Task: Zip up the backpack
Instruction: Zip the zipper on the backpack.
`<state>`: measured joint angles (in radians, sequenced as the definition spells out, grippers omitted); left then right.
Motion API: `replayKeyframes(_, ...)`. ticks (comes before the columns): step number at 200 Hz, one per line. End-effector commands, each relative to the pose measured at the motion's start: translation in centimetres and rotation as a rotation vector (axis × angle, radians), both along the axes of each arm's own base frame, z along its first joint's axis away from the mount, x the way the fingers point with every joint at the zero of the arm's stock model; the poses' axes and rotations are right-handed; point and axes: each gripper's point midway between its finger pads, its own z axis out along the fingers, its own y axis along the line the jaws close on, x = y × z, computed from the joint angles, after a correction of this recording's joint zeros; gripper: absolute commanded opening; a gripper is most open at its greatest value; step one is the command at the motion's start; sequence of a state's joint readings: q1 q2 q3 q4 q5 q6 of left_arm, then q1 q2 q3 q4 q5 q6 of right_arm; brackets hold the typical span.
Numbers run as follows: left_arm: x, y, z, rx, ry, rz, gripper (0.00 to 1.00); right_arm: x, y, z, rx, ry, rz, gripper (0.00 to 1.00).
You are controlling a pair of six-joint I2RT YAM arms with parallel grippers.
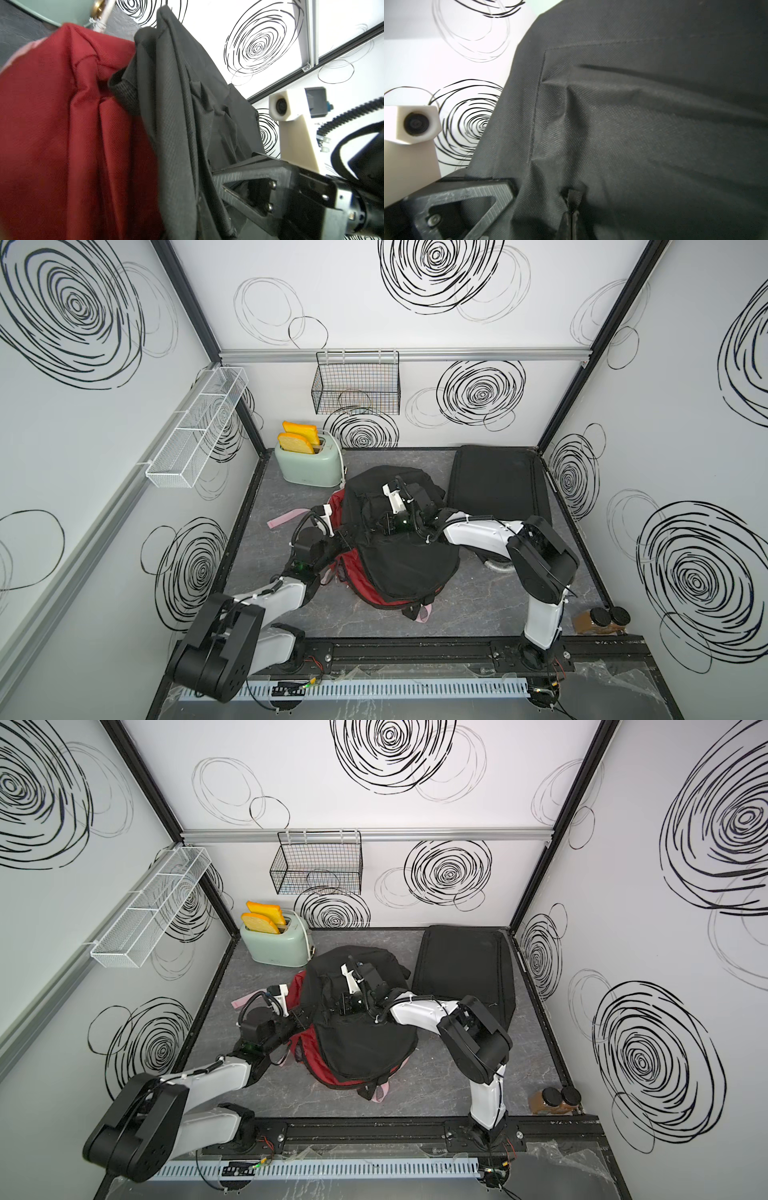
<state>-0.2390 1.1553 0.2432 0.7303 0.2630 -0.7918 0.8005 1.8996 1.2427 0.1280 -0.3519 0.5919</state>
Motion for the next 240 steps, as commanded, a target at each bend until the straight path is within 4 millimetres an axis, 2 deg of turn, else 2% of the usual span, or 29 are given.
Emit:
replayKeyframes(1,0.5,1.4,2.5,0.005,-0.099,0.061,0.00,0.6,-0.2,-2.3,-0.043,0.052,-0.025,0.00)
replayKeyframes(28,0.6,0.1,2.8,-0.030,-0.112,-0.008,0.02,0.3,0.4,-3.1,-0.015,0.087,0.003,0.00)
replayKeyframes(31,0.6,0.0,2.7,-0.033,-0.109,-0.014,0.08,0.2,0.5,-3.2,-0.011,0.090,0.007,0.00)
replayKeyframes(60,0.9,-1.0,2.2,-0.059,-0.091,-0.060,0.41,-0.1,1.2,-4.0,0.023,0.124,0.035,0.00)
replayKeyframes(78,1.1,-1.2,1.8,-0.059,-0.078,-0.072,0.45,-0.2,1.7,-4.5,0.046,0.147,0.053,0.00)
replayKeyframes(97,1.3,-1.4,1.6,-0.051,-0.067,-0.075,0.46,-0.2,2.3,-5.1,0.070,0.166,0.063,0.00)
replayKeyframes(123,1.6,-1.9,0.7,-0.028,-0.036,-0.090,0.45,-0.5,3.1,-5.2,0.102,0.186,0.086,0.00)
replayKeyframes(146,2.0,-3.6,-0.1,-0.014,-0.005,-0.149,0.43,-0.4,3.3,-5.3,0.107,0.188,0.090,0.00)
replayKeyframes(158,2.2,-4.6,-0.5,-0.011,0.008,-0.182,0.36,-0.5,3.3,-5.5,0.102,0.191,0.090,0.00)
replayKeyframes(177,2.3,-5.4,-0.9,-0.018,0.022,-0.216,0.19,-0.4,3.2,-6.0,0.093,0.192,0.083,0.00)
replayKeyframes(197,2.4,-5.5,-1.4,-0.017,0.034,-0.222,0.08,-0.4,3.2,-6.4,0.090,0.199,0.083,0.00)
replayKeyframes(209,2.5,-5.5,-1.4,-0.016,0.038,-0.222,0.05,-0.4,3.2,-6.6,0.087,0.198,0.082,0.00)
replayKeyframes(212,2.5,-5.5,-1.4,-0.015,0.038,-0.222,0.00,-0.4,3.2,-6.5,0.089,0.197,0.083,0.00)
replayKeyframes(240,2.4,-5.6,-1.4,-0.017,0.038,-0.226,0.00,-0.2,3.0,-6.7,0.078,0.195,0.076,0.00)
